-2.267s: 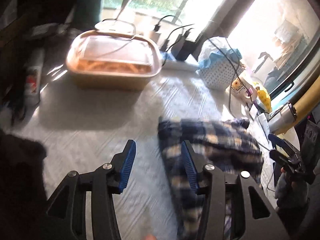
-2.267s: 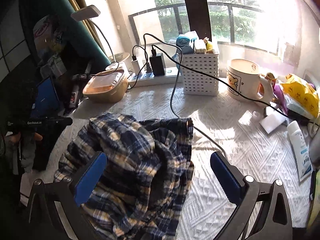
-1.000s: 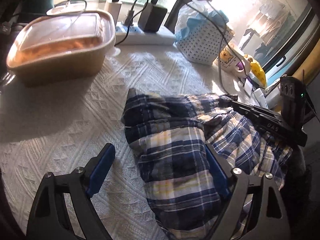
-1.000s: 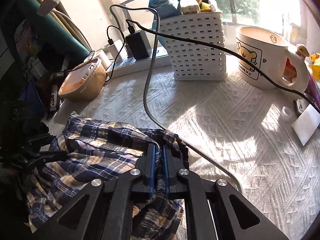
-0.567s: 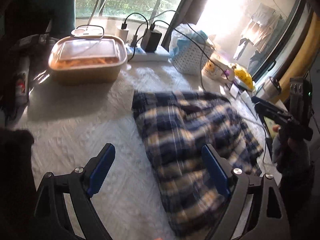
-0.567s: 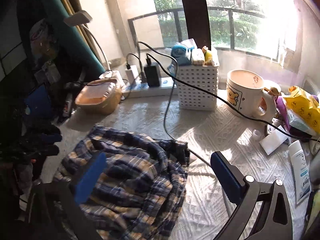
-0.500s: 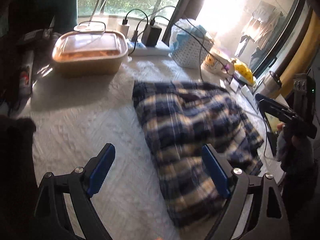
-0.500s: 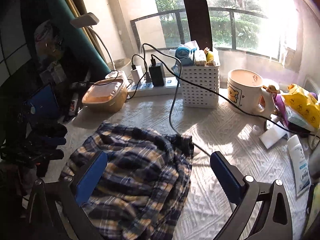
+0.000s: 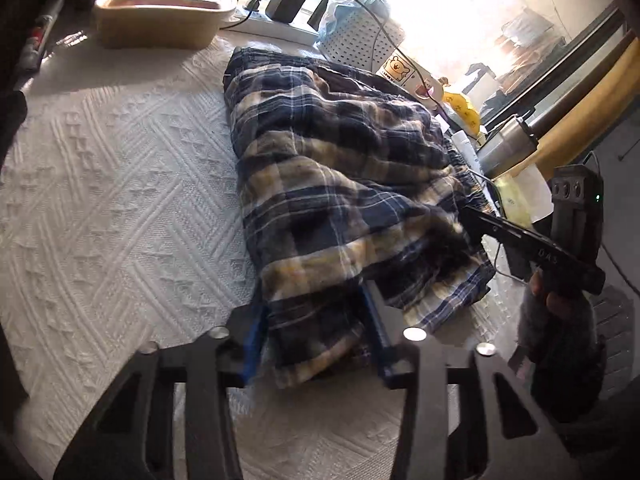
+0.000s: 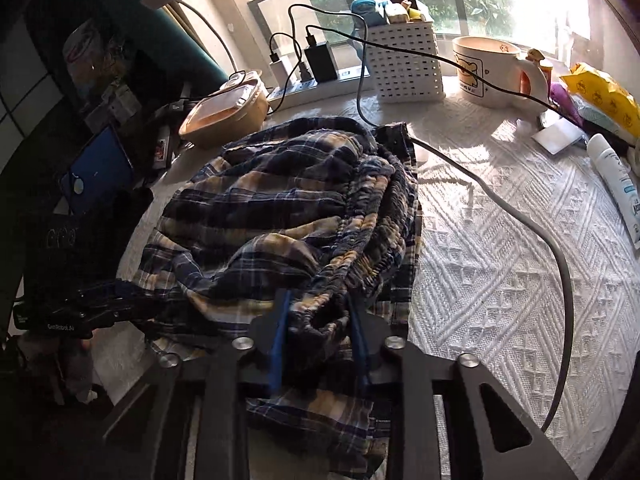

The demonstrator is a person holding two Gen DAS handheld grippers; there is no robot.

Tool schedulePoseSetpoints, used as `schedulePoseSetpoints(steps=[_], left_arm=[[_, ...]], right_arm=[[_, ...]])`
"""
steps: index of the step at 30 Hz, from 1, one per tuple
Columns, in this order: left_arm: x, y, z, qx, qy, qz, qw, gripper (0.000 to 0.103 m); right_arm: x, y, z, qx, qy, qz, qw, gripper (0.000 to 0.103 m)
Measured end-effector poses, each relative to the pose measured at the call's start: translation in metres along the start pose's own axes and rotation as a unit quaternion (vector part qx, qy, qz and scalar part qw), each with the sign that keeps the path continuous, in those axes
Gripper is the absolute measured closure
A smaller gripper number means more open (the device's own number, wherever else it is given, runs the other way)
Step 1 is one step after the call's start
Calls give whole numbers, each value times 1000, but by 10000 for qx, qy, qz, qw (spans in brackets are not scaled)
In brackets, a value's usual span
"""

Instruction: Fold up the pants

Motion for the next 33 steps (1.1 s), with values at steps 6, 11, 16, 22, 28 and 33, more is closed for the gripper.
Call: schedulePoseSetpoints(steps=[6,11,16,22,28,33], left_arm=[[-14,11,-7,-45,-121,182,9997,84],[-12,10,-19,120,-86,237,9996,83],[3,28,-29,164,164,574,9981,76],[2,28,-36,695,210,603,9955,72],[-9,13,-37,986,233,-246,9946,57],[-13,21,-17,1163,317,-693,9903,58]], right_arm=[[-6,13,-11,-79,-17,-10,10000,89],[-11,16,-10,-190,-238,-168,9994,89],[21,0,-22,-448,-85,-885,9950,52],[86,-47,-17,7,-59,-2114,9774,0],[103,-97,37,251,-685,-3398,9377,9],[108,-122,91,500,-1301,-4173,8980,20]])
Point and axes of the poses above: each gripper's, at about its wrist camera, not at the fingertips, and z roughly the way its jaws point, y to its right, x to its top, the point moved 8 cm from there along z, roughly the way its jaws point, and after that the axes turned 12 degrees about z, right-handed, at the moved point
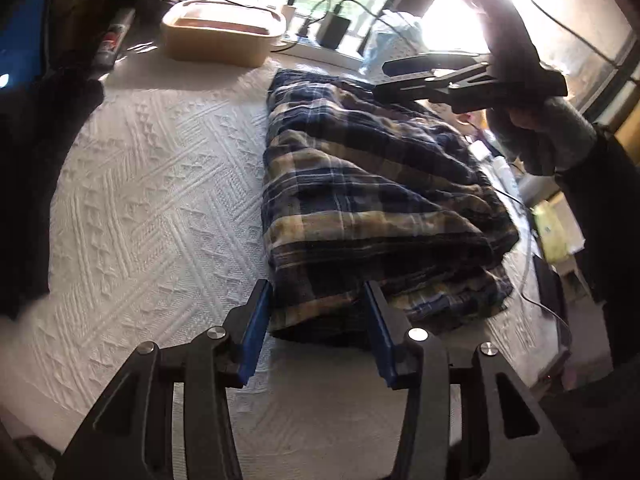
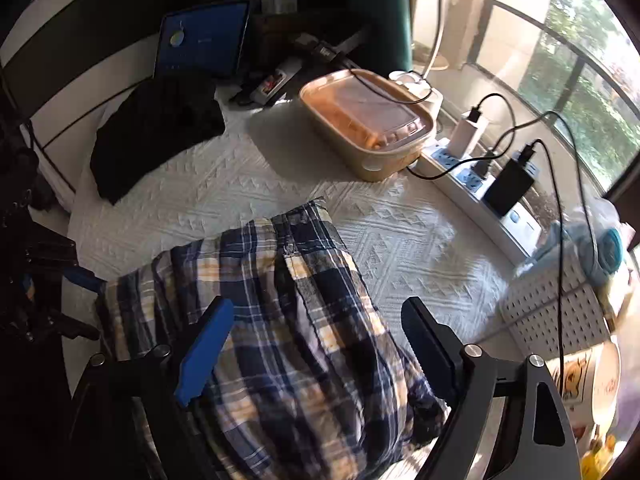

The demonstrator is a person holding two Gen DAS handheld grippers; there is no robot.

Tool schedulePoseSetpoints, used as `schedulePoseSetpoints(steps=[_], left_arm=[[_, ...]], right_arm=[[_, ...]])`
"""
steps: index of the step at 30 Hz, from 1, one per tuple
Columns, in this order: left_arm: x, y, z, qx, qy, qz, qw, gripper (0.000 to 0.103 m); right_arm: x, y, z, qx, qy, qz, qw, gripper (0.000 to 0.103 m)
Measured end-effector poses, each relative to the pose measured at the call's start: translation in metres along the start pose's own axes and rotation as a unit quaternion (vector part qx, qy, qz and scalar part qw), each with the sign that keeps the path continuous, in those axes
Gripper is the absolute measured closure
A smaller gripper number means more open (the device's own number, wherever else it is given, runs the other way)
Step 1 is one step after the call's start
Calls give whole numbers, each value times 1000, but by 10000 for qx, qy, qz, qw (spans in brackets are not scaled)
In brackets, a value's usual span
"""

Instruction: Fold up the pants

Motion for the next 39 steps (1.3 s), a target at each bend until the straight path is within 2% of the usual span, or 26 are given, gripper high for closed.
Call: schedulePoseSetpoints(steps=[1,2,3,4,6,7,10,11,14,18,20,23,26,28,30,31,32,33,34,36,37,38,39], left_arm=[[0,0,-1,65,123,-117,9998,59],[0,0,-1,134,189,-191,9995,64],[0,0,-2,195,259,-260,9991,71],[0,0,-2,227,288,-300,9989,83],[-1,1,-7,292,385,-343,9982,91],[-2,2,-9,315,393,-321,9982,95],[-6,4,-14,450,416,-239,9978,99],[-10,3,-15,471,373,-226,9979,99],[-21,4,-11,466,164,-193,9986,99],[-38,11,-3,246,-171,-142,9995,100],[-50,16,2,171,-328,-127,9992,100],[-49,13,-10,193,-197,-121,9995,100],[-34,6,-33,353,132,-114,9992,99],[-19,6,-49,378,416,-30,9984,99],[-6,12,-55,301,580,132,9978,98],[-2,15,-54,240,603,220,9977,98],[3,23,-51,160,633,384,9971,98],[7,31,-47,91,638,516,9966,97],[11,39,-41,-17,627,681,9957,95],[17,54,-26,-145,592,974,9934,78],[20,62,-16,-256,547,1068,9924,62],[21,69,-8,-413,512,1142,9913,52],[22,75,1,-492,440,1225,9903,51]], right_arm=[[3,0,8,47,-96,-126,9999,22],[6,-1,15,138,-196,-240,9994,27],[7,-4,22,254,-293,-382,9985,29],[8,-7,27,341,-368,-508,9974,30],[10,-13,38,476,-484,-756,9948,35],[11,-15,43,505,-538,-848,9937,41],[13,-18,61,555,-659,-943,9918,78],[12,-19,65,603,-682,-930,9915,82],[10,-15,75,664,-704,-928,9910,89],[12,-2,75,897,-699,-599,9917,90],[11,4,74,859,-644,-531,9928,90],[8,9,75,930,-662,-345,9929,90],[7,3,73,1045,-657,-284,9919,89],[8,2,66,1108,-579,-169,9920,88],[7,3,53,1055,-455,-124,9933,81],[6,3,44,995,-351,-90,9944,65],[4,5,37,944,-270,-40,9952,27],[0,6,28,906,-195,23,9957,7],[-4,8,21,876,-131,60,9960,0],[-15,12,9,733,-104,96,9972,0],[-20,15,5,582,-96,87,9982,0],[-24,19,2,469,-90,109,9988,0],[-29,25,-1,385,-104,200,9990,0]])
Point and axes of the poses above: each gripper's, at about its wrist camera, not at the fingertips, and z roughly the way its jaws point, y to its right, x to its top, the point moved 8 cm from there along z, roughly the way its jaws point, and after that the axes turned 12 degrees about z, right-handed, at the moved point
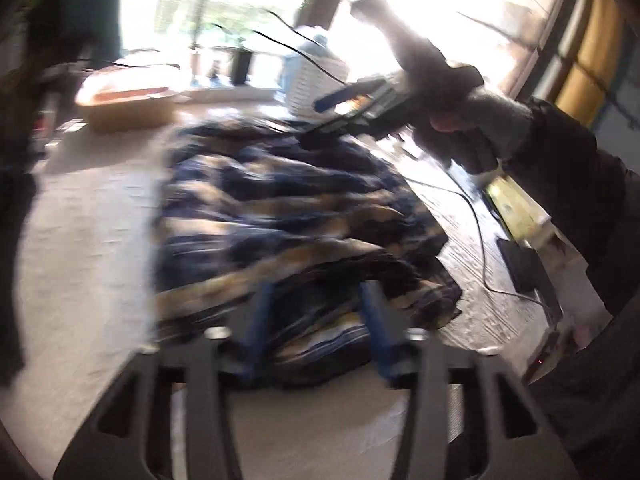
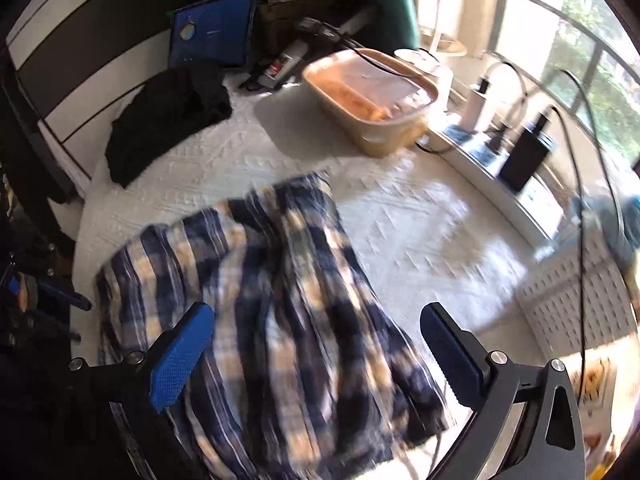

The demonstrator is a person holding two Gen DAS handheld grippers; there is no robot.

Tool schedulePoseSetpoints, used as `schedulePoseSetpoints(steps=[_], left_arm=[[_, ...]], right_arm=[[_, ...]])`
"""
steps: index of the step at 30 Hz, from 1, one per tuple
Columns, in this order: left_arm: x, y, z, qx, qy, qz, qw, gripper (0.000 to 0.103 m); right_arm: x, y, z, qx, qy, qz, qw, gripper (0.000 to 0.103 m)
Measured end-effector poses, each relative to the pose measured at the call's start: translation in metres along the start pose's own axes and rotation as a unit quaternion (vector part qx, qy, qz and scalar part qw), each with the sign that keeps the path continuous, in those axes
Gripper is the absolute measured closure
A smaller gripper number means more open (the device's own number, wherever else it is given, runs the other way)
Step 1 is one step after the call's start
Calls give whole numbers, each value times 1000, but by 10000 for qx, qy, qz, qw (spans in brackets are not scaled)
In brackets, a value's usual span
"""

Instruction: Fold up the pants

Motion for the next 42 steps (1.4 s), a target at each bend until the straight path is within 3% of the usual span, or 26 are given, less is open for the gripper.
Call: schedulePoseSetpoints(steps=[1,4,11,21,26,31,33,37,42], left_arm=[[0,6,8,-56,-62,100,9999,51],[0,10,29,24,-213,311,9993,50],[-9,8,55,92,-650,599,9960,50],[-16,17,47,-272,-913,571,9938,50],[-2,4,1,-607,-508,-6,9969,50],[10,-30,-30,-286,-60,-149,9995,46],[14,-45,-33,-245,60,-277,9993,40],[21,-84,-21,-80,56,-396,9992,38],[22,-119,-13,-47,-23,-577,9983,38]], right_arm=[[-5,7,-1,-80,-23,119,9999,1],[-19,21,3,-176,-180,298,9992,19],[-38,31,8,113,-273,516,9982,41],[-42,57,16,272,-223,907,9953,42],[-40,48,-11,-44,60,1071,9942,38],[-41,28,-65,-482,608,1297,9885,15],[-46,19,-82,-814,823,1442,9828,11],[-64,2,-109,-1138,1325,2039,9633,10],[-94,-10,-116,-1252,1790,3286,9188,10]])
Point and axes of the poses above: each gripper's, at about its wrist camera, not at the fingertips, and z roughly the way its jaws point, y to its right, x to its top, the point moved 8 cm from there along z, roughly the way its jaws point, and after that the axes turned 12 degrees about z, right-handed, at the moved point
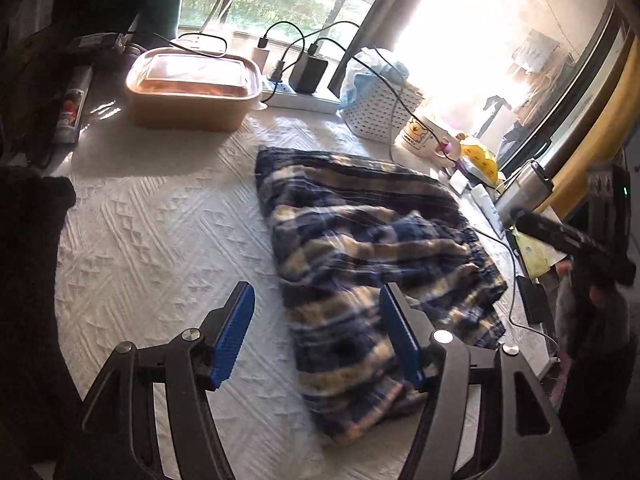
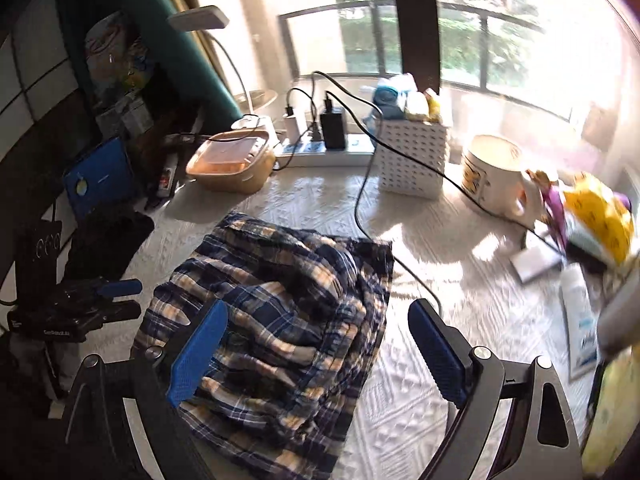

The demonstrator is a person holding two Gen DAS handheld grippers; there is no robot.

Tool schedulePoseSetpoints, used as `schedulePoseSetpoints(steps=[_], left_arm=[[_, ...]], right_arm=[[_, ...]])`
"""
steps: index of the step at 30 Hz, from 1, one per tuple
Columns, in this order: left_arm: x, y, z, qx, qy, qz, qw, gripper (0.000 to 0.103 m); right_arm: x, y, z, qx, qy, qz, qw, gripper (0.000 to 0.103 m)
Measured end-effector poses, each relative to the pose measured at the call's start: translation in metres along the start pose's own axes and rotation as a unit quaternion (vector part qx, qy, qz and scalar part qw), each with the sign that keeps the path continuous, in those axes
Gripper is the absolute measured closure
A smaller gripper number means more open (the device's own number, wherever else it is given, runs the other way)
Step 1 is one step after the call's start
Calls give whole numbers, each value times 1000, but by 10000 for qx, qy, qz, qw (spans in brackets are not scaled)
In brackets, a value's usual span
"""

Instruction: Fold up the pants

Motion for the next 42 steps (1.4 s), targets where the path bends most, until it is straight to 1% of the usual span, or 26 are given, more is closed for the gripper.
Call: schedulePoseSetpoints(steps=[3,6,10,14,16,19,20,21,22,24,26,27,28,29,30,33,35,37,39,42], left_arm=[[3,-8,4,-36,-23,56,10000,38],[5,-14,14,-117,-97,1,9999,37],[9,-15,33,-260,-247,-47,9993,37],[13,-17,49,-403,-355,-319,9980,37],[14,-14,55,-497,-403,-383,9972,37],[10,-7,64,-584,-543,-361,9962,37],[6,-3,70,-624,-672,-333,9952,37],[3,-1,73,-635,-722,-321,9949,37],[4,1,72,-582,-650,-272,9958,37],[3,4,73,-518,-711,-169,9960,37],[3,4,74,-523,-758,-229,9955,37],[3,5,74,-561,-777,-250,9951,37],[3,9,74,-675,-817,-285,9940,37],[0,16,75,-893,-905,-325,9914,37],[-1,21,75,-965,-933,-319,9904,37],[-4,27,77,-925,-968,-191,9908,37],[-3,24,76,-1033,-922,-346,9898,37],[-1,21,76,-978,-920,-416,9901,37],[-1,20,74,-948,-916,-425,9904,37],[0,20,72,-867,-895,-419,9913,37]], right_arm=[[-19,9,-2,-312,144,464,9983,10],[-38,19,0,-414,141,934,9947,10],[-50,27,7,-487,129,1145,9921,10],[-48,27,24,-285,39,1217,9921,10],[-45,29,37,-178,-73,1306,9912,10],[-44,35,55,-83,-279,1516,9880,10],[-44,36,59,-72,-311,1541,9875,10],[-43,35,61,-35,-325,1526,9877,10],[-43,35,64,12,-338,1511,9879,10],[-43,33,68,176,-392,1517,9875,10],[-45,31,72,322,-432,1551,9864,11],[-46,29,75,410,-478,1546,9860,12],[-47,26,77,517,-502,1540,9854,15],[-47,24,78,627,-516,1559,9844,16],[-49,23,81,685,-562,1573,9836,17],[-50,24,84,773,-532,1615,9824,19],[-50,30,82,842,-507,1708,9804,29],[-51,38,81,931,-504,1855,9769,36],[-51,42,77,963,-492,1913,9756,37],[-50,44,74,883,-456,1903,9767,37]])
Point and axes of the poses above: each gripper's, at about its wrist camera, not at the fingertips, and z roughly the way its jaws point, y to its right, x to its top, the point moved 8 cm from there along z, roughly the way its jaws point, and after that the axes turned 12 degrees about z, right-handed, at the moved point
